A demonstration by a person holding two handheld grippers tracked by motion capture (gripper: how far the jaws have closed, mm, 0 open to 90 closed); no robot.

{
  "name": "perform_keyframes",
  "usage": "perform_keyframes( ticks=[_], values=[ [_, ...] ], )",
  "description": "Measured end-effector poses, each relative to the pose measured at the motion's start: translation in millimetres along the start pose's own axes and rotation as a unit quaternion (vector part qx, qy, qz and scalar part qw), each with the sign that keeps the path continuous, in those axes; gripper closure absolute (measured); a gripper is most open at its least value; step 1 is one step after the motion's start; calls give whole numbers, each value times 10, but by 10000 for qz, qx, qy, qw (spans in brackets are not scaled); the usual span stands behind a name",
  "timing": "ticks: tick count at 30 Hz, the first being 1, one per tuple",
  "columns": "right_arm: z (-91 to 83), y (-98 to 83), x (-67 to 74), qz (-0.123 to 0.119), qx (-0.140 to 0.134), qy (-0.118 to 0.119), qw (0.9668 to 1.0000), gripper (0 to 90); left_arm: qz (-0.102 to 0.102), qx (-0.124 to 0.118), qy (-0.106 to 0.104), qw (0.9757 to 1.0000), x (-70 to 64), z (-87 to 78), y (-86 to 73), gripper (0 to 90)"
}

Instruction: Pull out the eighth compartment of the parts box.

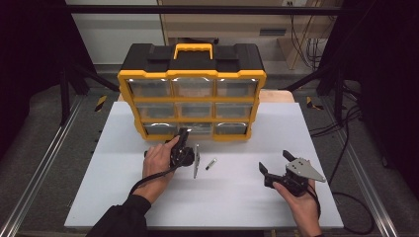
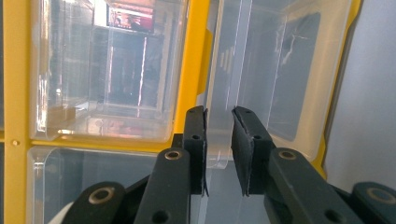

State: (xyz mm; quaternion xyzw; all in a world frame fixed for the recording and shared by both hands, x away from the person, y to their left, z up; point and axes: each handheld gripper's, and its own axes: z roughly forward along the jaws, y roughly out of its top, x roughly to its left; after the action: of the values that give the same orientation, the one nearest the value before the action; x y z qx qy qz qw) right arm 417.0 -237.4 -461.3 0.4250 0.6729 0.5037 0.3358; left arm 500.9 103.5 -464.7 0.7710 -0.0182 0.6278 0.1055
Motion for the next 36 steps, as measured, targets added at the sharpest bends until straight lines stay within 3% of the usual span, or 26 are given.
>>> perform_keyframes(
  ticks=[36],
  values=[
    [-1,5,10,-7,-2,-12,10000,69,-6,-63,-43,10000,-36,-241,-3,755]
  ],
)
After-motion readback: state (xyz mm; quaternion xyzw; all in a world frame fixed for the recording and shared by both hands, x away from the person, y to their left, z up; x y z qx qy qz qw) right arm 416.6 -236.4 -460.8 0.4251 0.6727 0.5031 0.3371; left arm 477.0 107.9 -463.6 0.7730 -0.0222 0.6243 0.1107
